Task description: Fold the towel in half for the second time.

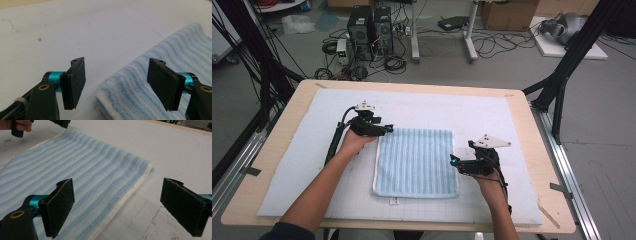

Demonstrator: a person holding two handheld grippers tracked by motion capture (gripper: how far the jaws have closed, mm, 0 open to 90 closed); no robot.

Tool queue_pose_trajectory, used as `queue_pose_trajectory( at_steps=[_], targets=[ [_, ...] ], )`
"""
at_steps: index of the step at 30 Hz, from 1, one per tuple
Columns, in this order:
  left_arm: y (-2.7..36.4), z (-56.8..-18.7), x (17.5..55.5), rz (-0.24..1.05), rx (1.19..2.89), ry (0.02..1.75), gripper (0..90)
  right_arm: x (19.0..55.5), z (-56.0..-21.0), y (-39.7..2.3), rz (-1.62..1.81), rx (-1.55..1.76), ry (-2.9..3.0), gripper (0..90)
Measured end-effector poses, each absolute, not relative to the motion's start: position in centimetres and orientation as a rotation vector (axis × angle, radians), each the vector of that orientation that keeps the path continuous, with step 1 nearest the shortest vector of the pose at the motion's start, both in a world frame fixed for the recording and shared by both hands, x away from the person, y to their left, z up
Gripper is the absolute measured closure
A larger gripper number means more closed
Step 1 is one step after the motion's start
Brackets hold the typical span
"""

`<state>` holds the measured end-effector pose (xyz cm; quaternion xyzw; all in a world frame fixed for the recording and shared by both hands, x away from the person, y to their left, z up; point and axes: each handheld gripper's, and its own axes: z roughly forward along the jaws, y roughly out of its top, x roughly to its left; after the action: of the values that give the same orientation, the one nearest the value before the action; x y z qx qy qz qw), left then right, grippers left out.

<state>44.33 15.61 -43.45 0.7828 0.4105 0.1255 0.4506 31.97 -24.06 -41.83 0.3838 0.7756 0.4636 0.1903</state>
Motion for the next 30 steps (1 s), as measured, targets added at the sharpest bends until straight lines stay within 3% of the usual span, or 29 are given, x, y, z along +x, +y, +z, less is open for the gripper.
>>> queue_pose_trajectory(
  at_steps=[13, 18, 20, 30],
  targets=[
    [16.0, -44.4, 44.6, 0.278, 2.048, 1.035, 53.8, 32.0, -42.0, -24.0, 1.297, 1.083, 2.191, 11.4],
    [16.0, -44.3, 44.4, 0.250, 2.063, 0.981, 80.2, 32.2, -42.1, -24.0, 1.296, 1.098, 2.185, 11.4],
    [15.9, -44.0, 44.3, 0.257, 2.054, 0.963, 84.2, 32.4, -42.2, -24.1, 1.286, 1.107, 2.174, 11.4],
    [16.2, -43.2, 44.0, 0.242, 1.978, 0.941, 85.6, 34.0, -42.3, -24.5, 1.273, 1.196, 2.165, 11.4]
  ],
)
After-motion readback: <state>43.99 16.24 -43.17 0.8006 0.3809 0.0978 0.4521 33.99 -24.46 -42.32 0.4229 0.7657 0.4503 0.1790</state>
